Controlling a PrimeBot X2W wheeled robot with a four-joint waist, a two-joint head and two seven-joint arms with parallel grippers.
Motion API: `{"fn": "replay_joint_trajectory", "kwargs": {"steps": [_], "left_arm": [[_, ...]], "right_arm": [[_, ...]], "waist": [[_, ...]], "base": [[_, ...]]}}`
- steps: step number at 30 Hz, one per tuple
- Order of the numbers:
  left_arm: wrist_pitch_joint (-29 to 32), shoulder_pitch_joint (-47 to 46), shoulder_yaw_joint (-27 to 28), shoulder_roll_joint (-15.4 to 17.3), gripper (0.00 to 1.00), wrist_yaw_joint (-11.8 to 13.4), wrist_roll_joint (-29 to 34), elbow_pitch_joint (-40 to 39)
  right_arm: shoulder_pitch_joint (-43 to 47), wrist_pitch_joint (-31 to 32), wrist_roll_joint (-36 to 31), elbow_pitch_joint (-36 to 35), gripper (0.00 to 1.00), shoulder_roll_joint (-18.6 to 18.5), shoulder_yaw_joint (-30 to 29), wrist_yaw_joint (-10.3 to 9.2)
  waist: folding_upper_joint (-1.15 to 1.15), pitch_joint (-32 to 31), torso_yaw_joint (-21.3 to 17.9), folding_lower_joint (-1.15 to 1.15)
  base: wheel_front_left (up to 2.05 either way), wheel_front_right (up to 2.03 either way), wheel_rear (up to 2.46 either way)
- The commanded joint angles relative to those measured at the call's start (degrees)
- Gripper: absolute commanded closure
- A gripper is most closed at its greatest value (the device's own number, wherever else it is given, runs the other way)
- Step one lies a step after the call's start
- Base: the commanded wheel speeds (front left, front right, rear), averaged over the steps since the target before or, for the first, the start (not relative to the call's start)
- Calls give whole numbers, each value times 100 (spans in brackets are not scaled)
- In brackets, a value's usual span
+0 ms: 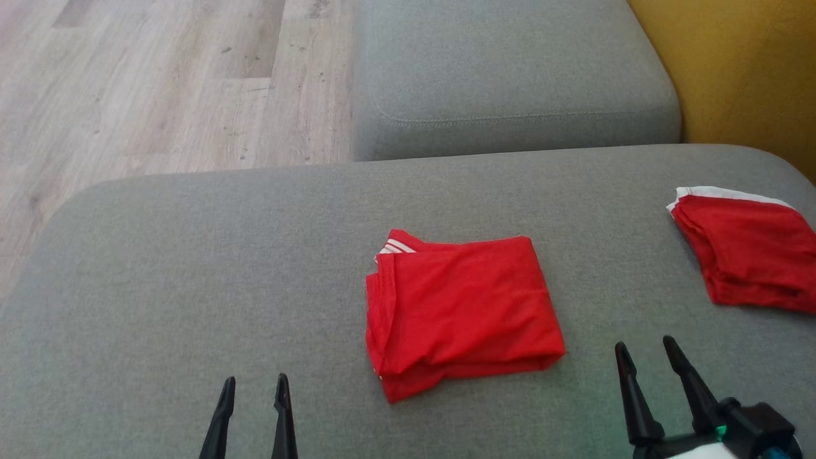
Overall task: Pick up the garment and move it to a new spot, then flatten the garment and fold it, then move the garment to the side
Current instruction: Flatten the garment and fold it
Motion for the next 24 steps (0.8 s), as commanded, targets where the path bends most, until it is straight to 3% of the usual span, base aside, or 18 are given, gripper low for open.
{"fn": "replay_joint_trajectory", "kwargs": {"steps": [1,24], "left_arm": [[-47,-185,192,-44,0,-21,61,-146],[-47,-159,191,-45,0,-50,119,46]], "right_arm": [[-95,-63,-66,-190,0,-36,107,21],[-44,-63,-123,-169,0,-54,101,21]], "waist": [[0,-4,9,0],[0,-19,104,0]], "base": [[0,0,0],[0,0,0]]}}
